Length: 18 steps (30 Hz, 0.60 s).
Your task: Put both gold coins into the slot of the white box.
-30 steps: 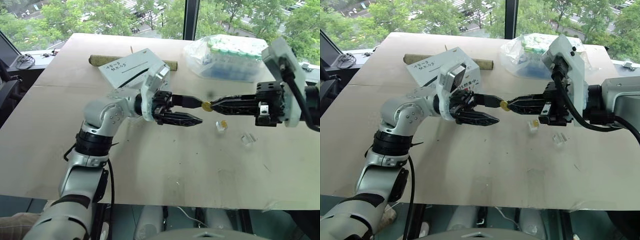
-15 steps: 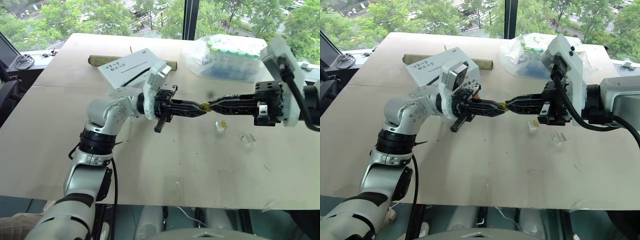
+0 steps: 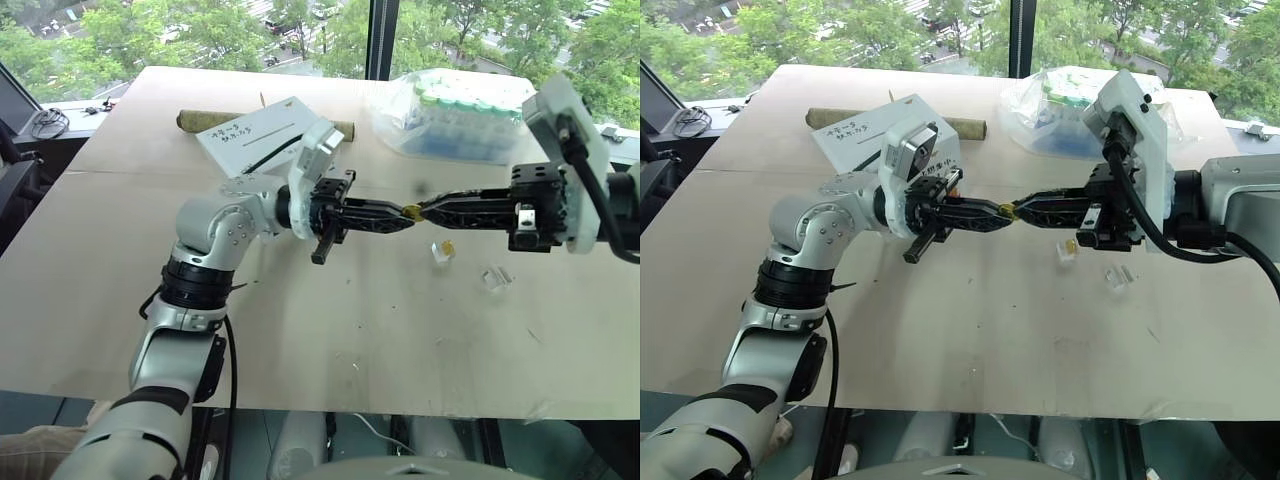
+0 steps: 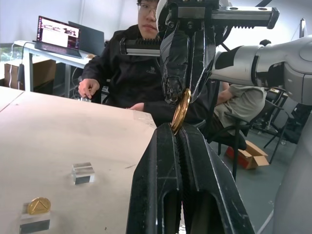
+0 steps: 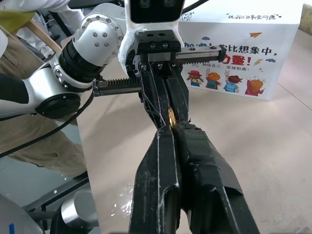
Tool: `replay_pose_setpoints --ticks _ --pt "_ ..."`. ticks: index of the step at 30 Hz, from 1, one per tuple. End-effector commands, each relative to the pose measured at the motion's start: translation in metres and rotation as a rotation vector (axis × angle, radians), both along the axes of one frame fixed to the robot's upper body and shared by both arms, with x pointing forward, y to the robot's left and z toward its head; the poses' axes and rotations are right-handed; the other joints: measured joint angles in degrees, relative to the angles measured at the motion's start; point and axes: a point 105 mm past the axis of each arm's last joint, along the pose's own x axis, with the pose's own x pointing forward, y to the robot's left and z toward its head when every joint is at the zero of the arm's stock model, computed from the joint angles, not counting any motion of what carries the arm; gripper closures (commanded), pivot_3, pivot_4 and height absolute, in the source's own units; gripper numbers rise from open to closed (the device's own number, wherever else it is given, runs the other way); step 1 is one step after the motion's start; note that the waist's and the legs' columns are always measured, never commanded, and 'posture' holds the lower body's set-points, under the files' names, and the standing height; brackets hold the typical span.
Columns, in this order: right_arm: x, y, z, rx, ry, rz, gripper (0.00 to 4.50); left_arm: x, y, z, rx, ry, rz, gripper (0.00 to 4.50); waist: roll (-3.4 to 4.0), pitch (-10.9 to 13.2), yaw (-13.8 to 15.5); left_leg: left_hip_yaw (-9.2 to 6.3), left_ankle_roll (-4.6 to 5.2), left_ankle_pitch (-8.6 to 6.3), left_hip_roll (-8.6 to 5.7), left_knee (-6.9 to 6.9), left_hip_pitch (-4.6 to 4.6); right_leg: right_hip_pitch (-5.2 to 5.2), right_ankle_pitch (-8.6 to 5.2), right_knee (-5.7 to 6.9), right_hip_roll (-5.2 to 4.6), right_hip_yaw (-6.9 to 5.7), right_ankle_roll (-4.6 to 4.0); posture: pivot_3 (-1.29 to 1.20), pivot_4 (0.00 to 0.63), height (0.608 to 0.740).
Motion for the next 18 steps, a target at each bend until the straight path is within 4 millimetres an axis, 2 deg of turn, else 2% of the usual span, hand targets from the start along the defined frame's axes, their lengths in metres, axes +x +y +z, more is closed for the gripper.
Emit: replay_pose_setpoints --ticks 1,2,3,5,10,13,14,15,17,18 --pt "-0.0063 0.0020 0.0014 -0.007 -0.012 0.027 4.50 -0.0038 0.0010 0.0157 -0.053 -0.076 0.001 3.67 0.00 0.0 0.0 0.00 0.00 0.00 0.00 0.00 0.00 0.00 0.00 0.00 0.00 0.00 0.00 0.00 0.150 0.740" --pt "-0.0063 0.0021 0.0014 -0.006 -0.012 0.027 4.50 -0.0036 0.0007 0.0157 -0.054 -0.080 0.005 3.27 0.00 0.0 0.0 0.00 0.00 0.00 0.00 0.00 0.00 0.00 0.00 0.00 0.00 0.00 0.00 0.00 0.150 0.740" --pt "-0.0062 0.0022 0.0016 -0.006 -0.012 0.028 4.50 -0.0039 0.0004 0.0155 -0.054 -0.079 0.003 2.64 0.00 0.0 0.0 0.00 0.00 0.00 0.00 0.00 0.00 0.00 0.00 0.00 0.00 0.00 0.00 0.00 0.150 0.740" --pt "-0.0063 0.0023 0.0016 -0.005 -0.013 0.028 4.50 -0.0044 0.0001 0.0149 -0.055 -0.077 0.000 1.81 0.00 0.0 0.0 0.00 0.00 0.00 0.00 0.00 0.00 0.00 0.00 0.00 0.00 0.00 0.00 0.00 0.150 0.740" --pt "-0.0052 0.0023 0.0021 -0.003 -0.015 0.025 4.50 -0.0052 0.0005 0.0123 -0.050 -0.073 -0.004 1.81 0.00 0.0 0.0 0.00 0.00 0.00 0.00 0.00 0.00 0.00 0.00 0.00 0.00 0.00 0.00 0.00 0.150 0.740" --pt "-0.0052 0.0020 0.0026 -0.001 -0.013 0.025 4.50 -0.0063 0.0013 0.0099 -0.044 -0.064 -0.015 2.55 0.00 0.0 0.0 0.00 0.00 0.00 0.00 0.00 0.00 0.00 0.00 0.00 0.00 0.00 0.00 0.00 0.150 0.740" --pt "-0.0052 0.0019 0.0029 0.000 -0.013 0.024 4.50 -0.0066 0.0016 0.0090 -0.040 -0.067 -0.018 3.14 0.00 0.0 0.0 0.00 0.00 0.00 0.00 0.00 0.00 0.00 0.00 0.00 0.00 0.00 0.00 0.00 0.150 0.740" --pt "-0.0051 0.0017 0.0030 -0.001 -0.014 0.024 4.50 -0.0070 0.0019 0.0080 -0.038 -0.069 -0.020 3.45 0.00 0.0 0.0 0.00 0.00 0.00 0.00 0.00 0.00 0.00 0.00 0.00 0.00 0.00 0.00 0.00 0.150 0.740" --pt "-0.0051 0.0017 0.0034 -0.001 -0.014 0.024 4.50 -0.0075 0.0024 0.0068 -0.036 -0.070 -0.022 4.45 0.00 0.0 0.0 0.00 0.00 0.00 0.00 0.00 0.00 0.00 0.00 0.00 0.00 0.00 0.00 0.00 0.150 0.740" --pt "-0.0052 0.0018 0.0036 0.000 -0.014 0.025 4.50 -0.0077 0.0025 0.0067 -0.036 -0.068 -0.023 4.45 0.00 0.0 0.0 0.00 0.00 0.00 0.00 0.01 0.00 0.00 0.00 0.00 0.00 0.00 0.00 0.00 0.150 0.740"
